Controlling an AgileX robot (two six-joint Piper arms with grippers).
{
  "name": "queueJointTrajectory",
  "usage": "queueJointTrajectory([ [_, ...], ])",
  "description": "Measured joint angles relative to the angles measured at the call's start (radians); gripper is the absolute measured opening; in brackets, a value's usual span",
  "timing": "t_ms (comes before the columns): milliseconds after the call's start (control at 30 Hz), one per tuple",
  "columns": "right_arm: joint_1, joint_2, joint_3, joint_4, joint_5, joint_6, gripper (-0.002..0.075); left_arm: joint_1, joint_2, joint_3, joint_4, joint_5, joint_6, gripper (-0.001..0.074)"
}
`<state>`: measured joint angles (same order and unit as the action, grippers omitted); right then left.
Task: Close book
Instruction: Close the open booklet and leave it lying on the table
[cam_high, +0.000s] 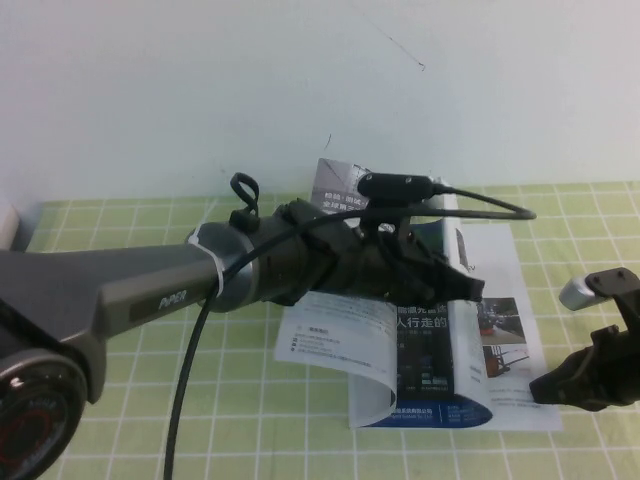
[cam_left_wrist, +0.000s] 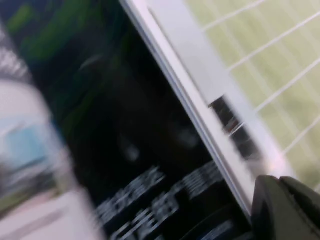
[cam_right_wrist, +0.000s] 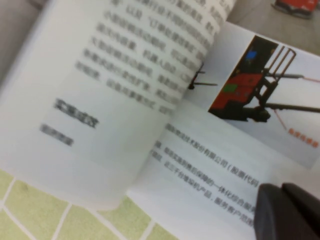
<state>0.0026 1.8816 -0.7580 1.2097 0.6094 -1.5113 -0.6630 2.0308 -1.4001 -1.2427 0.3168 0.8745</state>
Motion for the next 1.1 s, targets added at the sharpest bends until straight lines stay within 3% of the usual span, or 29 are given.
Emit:
queueJointTrajectory([
  [233,0.000,0.000,0.000,0.008,0.002,-0.010,-0.0001,-0.010,0.007,-0.156,0.005,0.180,0.054,-0.0004],
  [333,0.000,0.000,0.000,0.010,0.003,-0.016,-0.0001,-0.015,0.001,-0.216,0.107,0.244,0.035,-0.0004],
  [500,0.000,0.000,0.000,0.010,0.003,-0.016,-0.0001,-0.015,-0.049,-0.243,0.659,0.241,-0.327,-0.0004],
  [600,0.000,0.000,0.000,0.010,0.003,-0.016,-0.0001,-0.013,-0.073,-0.245,1.124,0.295,-0.701,-0.0004],
  [700,0.000,0.000,0.000,0.010,0.003,-0.016,-0.0001,0.005,-0.072,-0.243,1.443,0.387,-1.022,-0.0004],
  [833,0.000,0.000,0.000,0.010,0.003,-0.016,-0.0001,0.060,-0.047,-0.242,1.585,0.477,-1.209,-0.0004],
  [1100,0.000,0.000,0.000,0.010,0.005,-0.017,-0.0001,0.111,0.058,-0.242,1.619,0.498,-1.319,-0.0004],
])
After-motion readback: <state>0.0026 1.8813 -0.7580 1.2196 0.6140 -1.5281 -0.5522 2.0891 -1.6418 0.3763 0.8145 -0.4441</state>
